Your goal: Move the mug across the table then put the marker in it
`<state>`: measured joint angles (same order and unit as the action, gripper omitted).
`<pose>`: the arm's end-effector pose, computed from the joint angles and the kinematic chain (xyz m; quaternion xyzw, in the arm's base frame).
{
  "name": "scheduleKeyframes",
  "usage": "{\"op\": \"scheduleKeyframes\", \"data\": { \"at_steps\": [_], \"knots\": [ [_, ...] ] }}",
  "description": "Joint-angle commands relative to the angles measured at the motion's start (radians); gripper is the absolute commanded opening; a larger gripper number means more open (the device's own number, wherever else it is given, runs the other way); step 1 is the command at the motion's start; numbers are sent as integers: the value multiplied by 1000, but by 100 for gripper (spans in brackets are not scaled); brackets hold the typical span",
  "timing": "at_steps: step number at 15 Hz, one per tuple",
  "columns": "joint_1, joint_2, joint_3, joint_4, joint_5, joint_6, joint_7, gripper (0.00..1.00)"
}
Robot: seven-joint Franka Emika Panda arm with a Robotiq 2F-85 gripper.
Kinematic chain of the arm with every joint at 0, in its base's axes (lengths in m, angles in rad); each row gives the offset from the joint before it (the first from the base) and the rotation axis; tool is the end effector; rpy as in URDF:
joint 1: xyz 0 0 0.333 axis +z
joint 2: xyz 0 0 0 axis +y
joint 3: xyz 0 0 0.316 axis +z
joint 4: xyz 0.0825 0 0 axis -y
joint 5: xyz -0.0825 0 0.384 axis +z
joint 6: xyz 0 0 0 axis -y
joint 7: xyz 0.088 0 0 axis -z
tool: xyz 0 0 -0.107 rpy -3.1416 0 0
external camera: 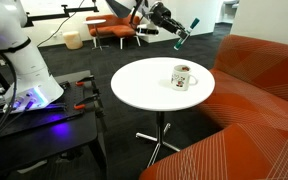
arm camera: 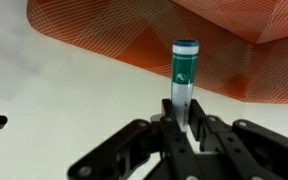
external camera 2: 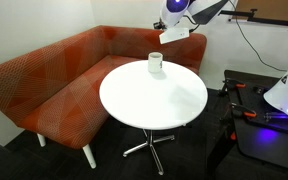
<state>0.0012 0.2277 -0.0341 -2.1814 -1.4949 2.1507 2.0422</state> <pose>0.5543 -0.0593 0.2919 0.7497 -0.3995 0.3864 0.3592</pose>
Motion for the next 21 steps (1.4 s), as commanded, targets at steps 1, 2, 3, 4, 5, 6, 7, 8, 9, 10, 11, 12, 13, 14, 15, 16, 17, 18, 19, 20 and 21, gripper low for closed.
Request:
{"op": "scheduleKeyframes", "data": {
  "at_steps": [1, 2, 3, 4, 5, 6, 7, 8, 9, 10, 11, 12, 13, 14, 15, 16, 17, 18, 19, 20, 21],
  "knots": [
    [-23, 44, 5, 34, -36, 48, 55, 5],
    [-24, 52, 5, 39, -43, 54, 71, 5],
    [-24, 61, 5, 44, -49, 57, 84, 5],
    [-25, 68, 6, 48, -53, 61, 97, 5],
    [-26, 79, 6, 55, -53, 66, 102, 5],
    [-26, 88, 6, 61, -56, 67, 109, 5],
    [-25, 97, 7, 68, -57, 64, 115, 5],
    [-25, 108, 8, 76, -59, 67, 122, 5],
    [-25, 122, 9, 86, -58, 66, 126, 5],
    [-23, 133, 9, 94, -56, 61, 133, 5],
    [-21, 144, 11, 102, -53, 56, 142, 5],
    [-20, 157, 12, 111, -52, 53, 151, 5],
    [-20, 168, 13, 118, -51, 54, 159, 5],
    [-19, 180, 14, 125, -51, 55, 166, 5],
    [-18, 192, 16, 133, -53, 54, 168, 5],
    [-17, 201, 18, 138, -50, 55, 174, 5],
    [-17, 212, 20, 144, -51, 57, 177, 5],
    [-17, 223, 22, 151, -52, 58, 177, 5],
    [-17, 234, 25, 158, -50, 58, 176, 5],
    [-17, 246, 26, 167, -50, 59, 175, 5],
    [-17, 257, 28, 175, -48, 60, 176, 5]
  ]
}}
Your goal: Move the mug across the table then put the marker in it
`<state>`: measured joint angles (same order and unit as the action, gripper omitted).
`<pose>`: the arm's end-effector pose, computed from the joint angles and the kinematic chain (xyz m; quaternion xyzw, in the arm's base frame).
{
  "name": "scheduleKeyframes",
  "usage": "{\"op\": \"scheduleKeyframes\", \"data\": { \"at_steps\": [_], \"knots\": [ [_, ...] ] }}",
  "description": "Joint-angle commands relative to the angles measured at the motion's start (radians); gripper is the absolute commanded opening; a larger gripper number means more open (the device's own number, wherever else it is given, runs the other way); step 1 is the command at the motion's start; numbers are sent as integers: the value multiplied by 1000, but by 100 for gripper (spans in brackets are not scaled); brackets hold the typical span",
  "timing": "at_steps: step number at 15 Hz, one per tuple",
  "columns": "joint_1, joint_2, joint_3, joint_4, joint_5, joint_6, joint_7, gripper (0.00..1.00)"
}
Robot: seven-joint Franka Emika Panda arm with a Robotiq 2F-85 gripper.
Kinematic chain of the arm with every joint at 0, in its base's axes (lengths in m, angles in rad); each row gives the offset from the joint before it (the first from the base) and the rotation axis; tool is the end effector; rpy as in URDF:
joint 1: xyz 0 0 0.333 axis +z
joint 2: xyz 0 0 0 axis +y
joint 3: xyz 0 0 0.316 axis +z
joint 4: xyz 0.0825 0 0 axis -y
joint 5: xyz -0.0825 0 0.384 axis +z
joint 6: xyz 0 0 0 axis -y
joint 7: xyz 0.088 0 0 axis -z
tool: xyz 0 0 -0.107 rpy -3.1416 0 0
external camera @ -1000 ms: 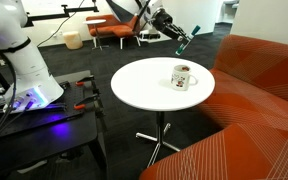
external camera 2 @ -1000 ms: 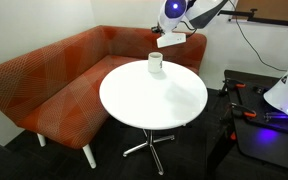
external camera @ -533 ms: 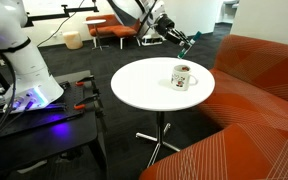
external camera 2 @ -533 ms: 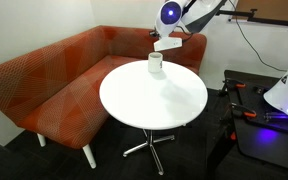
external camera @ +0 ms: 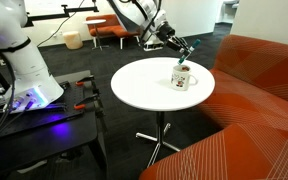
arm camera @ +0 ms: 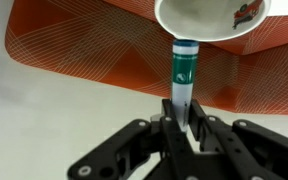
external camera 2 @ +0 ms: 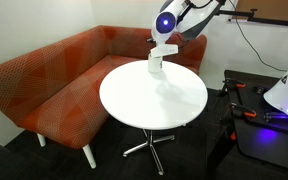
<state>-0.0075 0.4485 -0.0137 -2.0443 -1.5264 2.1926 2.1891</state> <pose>0.5879 -0.0480 0.2185 0.7509 -0.4203 0.3887 0.3292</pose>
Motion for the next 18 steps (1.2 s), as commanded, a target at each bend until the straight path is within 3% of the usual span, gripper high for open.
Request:
{"op": "scheduleKeyframes", "data": {
  "at_steps": [1, 10, 11, 12, 14, 18],
  "knots": [
    [-9, 47, 9, 46, -18, 21, 28, 5],
    [0, 111, 12, 89, -29, 26, 28, 5],
    [1, 112, 15, 88, -20, 24, 21, 12],
    [0, 108, 16, 82, -22, 27, 23, 45],
    [-2, 97, 17, 70, -19, 29, 28, 52],
    [-8, 69, 14, 51, -14, 26, 51, 83]
  ]
}}
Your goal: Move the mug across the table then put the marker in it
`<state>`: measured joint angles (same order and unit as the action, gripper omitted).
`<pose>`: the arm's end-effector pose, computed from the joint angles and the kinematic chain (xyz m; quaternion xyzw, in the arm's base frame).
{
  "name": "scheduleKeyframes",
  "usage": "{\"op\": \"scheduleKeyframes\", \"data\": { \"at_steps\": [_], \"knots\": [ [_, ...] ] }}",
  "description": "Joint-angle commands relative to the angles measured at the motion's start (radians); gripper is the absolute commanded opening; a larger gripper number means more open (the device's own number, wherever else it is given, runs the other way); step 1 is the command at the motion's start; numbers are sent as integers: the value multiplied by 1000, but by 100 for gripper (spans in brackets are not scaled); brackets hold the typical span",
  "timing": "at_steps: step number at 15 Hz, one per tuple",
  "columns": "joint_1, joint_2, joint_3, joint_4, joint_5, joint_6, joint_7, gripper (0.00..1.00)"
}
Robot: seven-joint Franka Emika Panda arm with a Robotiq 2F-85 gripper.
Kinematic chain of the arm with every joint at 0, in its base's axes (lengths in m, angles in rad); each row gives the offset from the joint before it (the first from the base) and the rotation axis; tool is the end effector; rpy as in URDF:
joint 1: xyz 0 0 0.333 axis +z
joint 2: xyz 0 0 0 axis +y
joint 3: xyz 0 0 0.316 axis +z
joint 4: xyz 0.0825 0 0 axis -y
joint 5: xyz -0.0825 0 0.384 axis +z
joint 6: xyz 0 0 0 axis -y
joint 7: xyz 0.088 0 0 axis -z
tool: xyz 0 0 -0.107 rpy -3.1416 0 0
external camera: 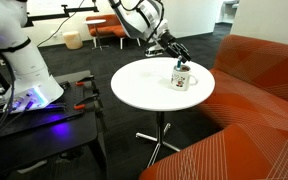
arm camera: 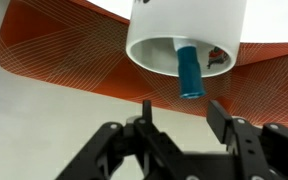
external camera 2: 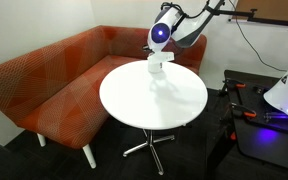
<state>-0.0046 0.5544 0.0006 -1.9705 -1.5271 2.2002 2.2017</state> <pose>0.6021 -0.0371 0.1824 0.7607 -0.4144 0.3796 0.3248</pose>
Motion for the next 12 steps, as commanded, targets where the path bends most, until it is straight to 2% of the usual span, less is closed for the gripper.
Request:
{"op": "scheduleKeyframes", "data": {
  "at_steps": [1, 2, 3, 12],
  "knots": [
    [-12, -43, 0, -27, -11, 18, 43, 90],
    [-14, -56, -1, -36, -12, 19, 48, 99],
    [-16, -70, -3, -44, -13, 16, 62, 100],
    [-49, -195, -5, -103, 15, 34, 31, 100]
  ]
}}
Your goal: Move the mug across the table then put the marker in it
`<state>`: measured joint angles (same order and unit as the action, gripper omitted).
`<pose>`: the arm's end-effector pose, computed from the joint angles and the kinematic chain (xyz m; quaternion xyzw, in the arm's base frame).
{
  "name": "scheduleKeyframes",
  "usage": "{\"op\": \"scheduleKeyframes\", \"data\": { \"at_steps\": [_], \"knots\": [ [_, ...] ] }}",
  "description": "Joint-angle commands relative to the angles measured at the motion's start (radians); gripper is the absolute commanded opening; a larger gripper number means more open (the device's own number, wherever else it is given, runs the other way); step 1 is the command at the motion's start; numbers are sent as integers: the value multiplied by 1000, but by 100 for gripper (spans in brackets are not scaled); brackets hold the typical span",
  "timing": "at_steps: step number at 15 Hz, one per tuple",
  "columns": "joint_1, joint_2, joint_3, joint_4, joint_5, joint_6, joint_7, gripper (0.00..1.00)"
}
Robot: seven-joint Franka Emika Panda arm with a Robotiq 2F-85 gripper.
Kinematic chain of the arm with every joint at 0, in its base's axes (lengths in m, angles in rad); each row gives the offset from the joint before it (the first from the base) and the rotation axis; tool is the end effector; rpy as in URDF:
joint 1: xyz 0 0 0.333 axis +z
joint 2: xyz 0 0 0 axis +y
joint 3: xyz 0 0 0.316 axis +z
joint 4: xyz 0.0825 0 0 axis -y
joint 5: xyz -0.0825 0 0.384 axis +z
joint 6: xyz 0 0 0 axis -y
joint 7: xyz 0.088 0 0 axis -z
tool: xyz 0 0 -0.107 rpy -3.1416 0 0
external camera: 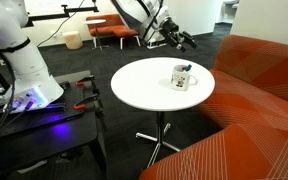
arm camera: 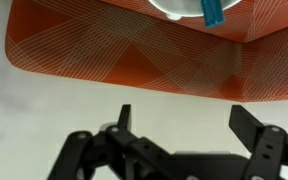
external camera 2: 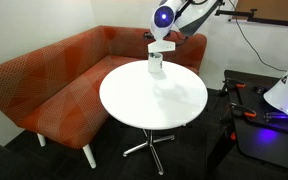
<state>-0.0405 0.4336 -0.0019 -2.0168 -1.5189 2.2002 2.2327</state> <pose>0.5981 -0.0600 0.2374 0.7300 -0.4549 0.4047 0.3104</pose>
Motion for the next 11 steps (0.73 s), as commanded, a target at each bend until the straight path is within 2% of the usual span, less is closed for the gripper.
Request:
{"op": "scheduleKeyframes", "data": {
  "at_steps": [1, 2, 3, 11],
  "knots": [
    [-13, -88, -3, -63, 3, 34, 1, 100],
    [-15, -102, -3, -71, 5, 35, -8, 100],
    [-2, -42, -3, -22, 3, 0, -3, 100],
    [-3, -70, -3, -46, 3, 0, -4, 100]
  ]
}}
